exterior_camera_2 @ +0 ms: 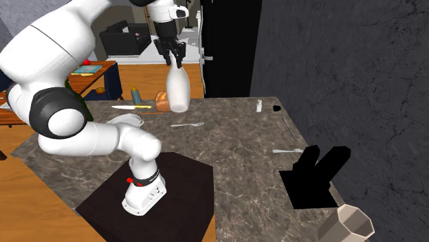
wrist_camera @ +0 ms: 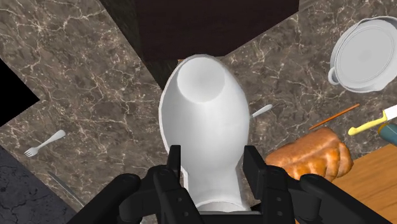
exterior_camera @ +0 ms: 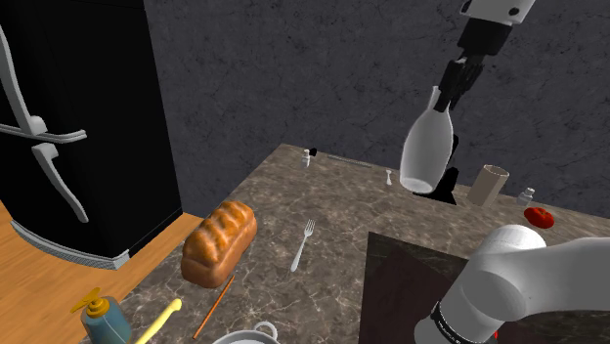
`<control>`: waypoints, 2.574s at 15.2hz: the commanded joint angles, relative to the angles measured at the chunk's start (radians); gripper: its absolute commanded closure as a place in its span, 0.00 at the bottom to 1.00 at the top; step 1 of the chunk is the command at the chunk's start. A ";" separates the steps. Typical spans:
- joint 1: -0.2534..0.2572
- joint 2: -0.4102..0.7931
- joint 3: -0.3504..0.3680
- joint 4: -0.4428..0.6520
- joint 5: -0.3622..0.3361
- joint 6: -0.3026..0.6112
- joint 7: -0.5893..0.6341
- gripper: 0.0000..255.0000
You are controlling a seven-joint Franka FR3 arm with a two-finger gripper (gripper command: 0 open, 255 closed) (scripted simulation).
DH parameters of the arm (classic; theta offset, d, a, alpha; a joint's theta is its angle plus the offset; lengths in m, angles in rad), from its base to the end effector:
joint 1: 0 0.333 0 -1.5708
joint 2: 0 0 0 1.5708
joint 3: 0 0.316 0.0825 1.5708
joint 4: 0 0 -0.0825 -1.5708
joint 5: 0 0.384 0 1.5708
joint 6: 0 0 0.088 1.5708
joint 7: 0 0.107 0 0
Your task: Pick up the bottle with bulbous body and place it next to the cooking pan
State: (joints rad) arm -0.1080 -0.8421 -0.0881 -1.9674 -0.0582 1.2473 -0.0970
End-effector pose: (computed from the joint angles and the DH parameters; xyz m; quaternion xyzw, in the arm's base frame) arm 0.2222 -0.0727 0.7478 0.9971 -0.0476 0.0598 0.0021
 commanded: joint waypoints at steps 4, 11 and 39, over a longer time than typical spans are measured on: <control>0.002 -0.075 0.111 -0.039 0.079 -0.039 0.111 1.00; 0.003 -0.133 0.265 -0.035 0.207 -0.089 0.266 1.00; -0.214 0.020 0.966 0.510 0.687 -0.173 0.960 1.00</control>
State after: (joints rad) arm -0.3069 -0.8310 0.8486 -1.4910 0.6146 1.0790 0.8318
